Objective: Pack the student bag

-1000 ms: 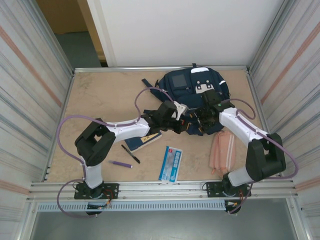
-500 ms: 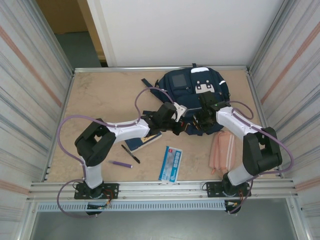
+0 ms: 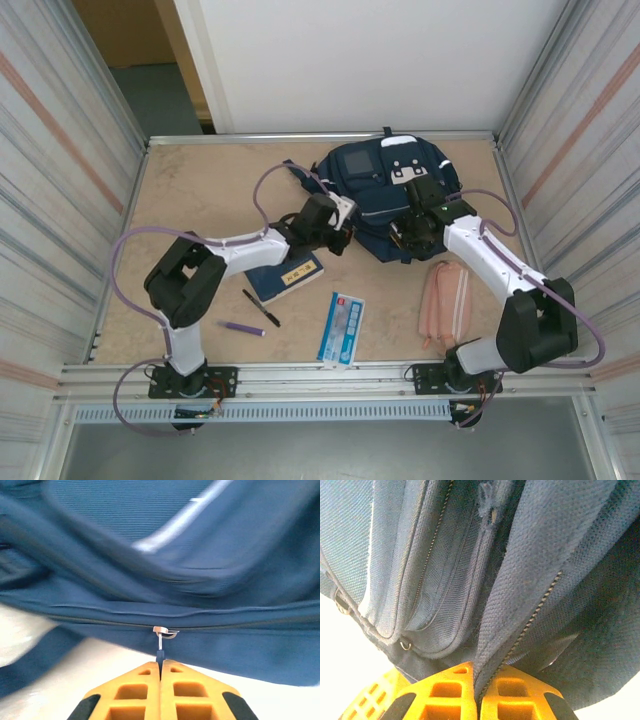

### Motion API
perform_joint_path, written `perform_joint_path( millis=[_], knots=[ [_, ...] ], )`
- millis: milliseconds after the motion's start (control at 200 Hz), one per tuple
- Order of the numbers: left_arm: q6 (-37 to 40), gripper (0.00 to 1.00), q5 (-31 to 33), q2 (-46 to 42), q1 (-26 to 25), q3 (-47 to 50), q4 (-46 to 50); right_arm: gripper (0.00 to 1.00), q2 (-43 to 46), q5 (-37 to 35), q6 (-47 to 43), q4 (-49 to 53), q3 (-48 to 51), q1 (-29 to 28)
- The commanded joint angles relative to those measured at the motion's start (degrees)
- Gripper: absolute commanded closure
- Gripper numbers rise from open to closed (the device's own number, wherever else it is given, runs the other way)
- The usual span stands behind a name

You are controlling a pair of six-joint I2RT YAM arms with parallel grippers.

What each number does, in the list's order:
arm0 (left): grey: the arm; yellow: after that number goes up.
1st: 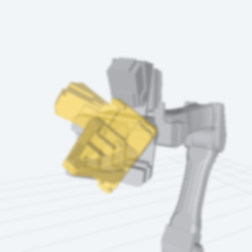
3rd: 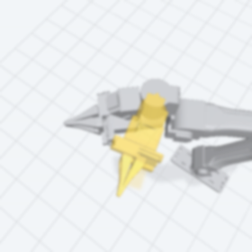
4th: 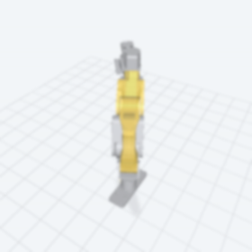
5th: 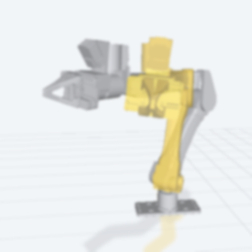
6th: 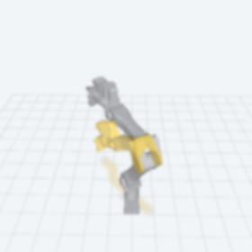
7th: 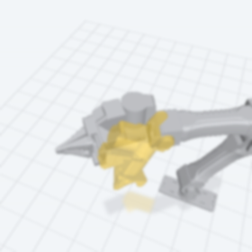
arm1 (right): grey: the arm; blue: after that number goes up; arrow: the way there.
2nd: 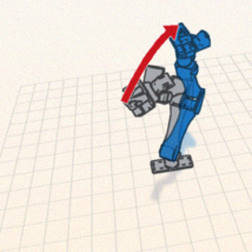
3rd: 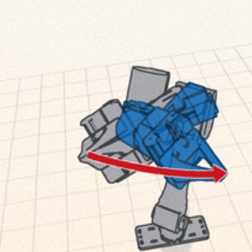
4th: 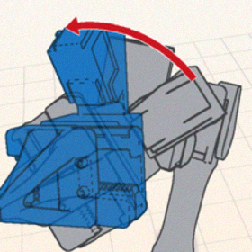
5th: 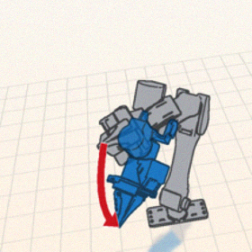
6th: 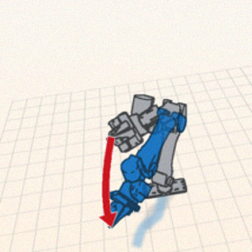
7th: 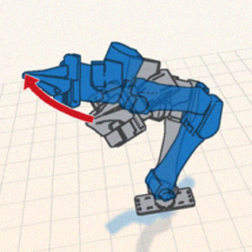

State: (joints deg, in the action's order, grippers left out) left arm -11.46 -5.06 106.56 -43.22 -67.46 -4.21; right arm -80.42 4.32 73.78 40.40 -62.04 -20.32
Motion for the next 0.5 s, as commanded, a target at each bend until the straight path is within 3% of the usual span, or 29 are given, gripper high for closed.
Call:
perform_joint_path(
  millis=[0, 246, 496],
  knots=[
    [-1.55, 1.0, 5.91, 2.97, 4.73, -3.4, 4.76, 1.0, 3.48, -0.4, -3.6, 2.73, -2.17, -0.89],
    [-6.19, 1.0, 7.26, 10.92, 11.58, -12.06, 7.54, 1.0, 4.59, 0.72, -4.27, 1.21, -1.31, -2.39],
    [-12.77, 1.0, 9.66, 13.14, 15.74, -16.53, 13.38, 1.0, -0.57, 5.94, -10.36, -4.43, -1.84, -5.3]
  ],
)
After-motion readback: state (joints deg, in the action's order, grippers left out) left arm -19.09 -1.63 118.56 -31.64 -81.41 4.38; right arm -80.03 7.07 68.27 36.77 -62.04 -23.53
